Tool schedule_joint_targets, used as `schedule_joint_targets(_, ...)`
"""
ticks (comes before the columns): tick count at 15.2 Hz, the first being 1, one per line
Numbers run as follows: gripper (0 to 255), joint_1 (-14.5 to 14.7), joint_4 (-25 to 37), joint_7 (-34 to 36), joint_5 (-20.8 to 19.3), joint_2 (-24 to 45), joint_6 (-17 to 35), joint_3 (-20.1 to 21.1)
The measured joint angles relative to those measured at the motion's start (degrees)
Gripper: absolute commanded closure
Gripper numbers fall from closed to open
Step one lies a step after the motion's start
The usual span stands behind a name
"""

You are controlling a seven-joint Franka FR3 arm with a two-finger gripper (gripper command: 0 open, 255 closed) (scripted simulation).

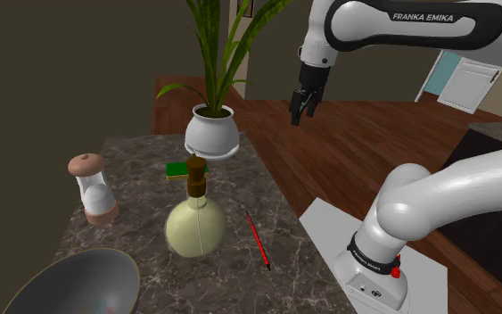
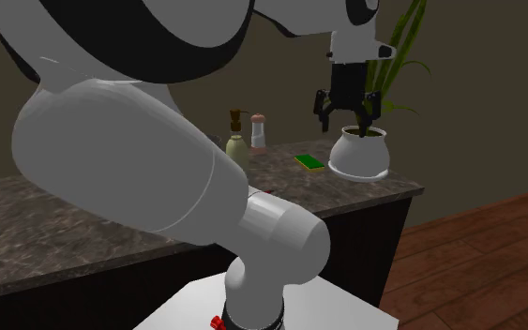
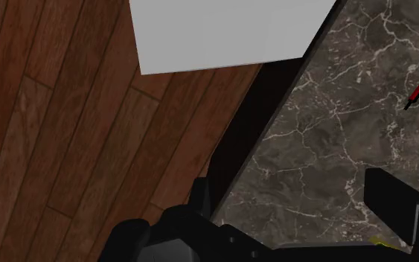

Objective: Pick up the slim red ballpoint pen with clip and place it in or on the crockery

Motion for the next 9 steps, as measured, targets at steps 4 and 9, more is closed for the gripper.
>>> schedule_joint_targets(4, 0, 0.03, -3.72, 4.63, 1.62, -1.47, 2.17, 2.48)
schedule_joint_targets(9, 0, 0.49, -10.46, 15.66, 5.97, -2.62, 7.71, 8.72)
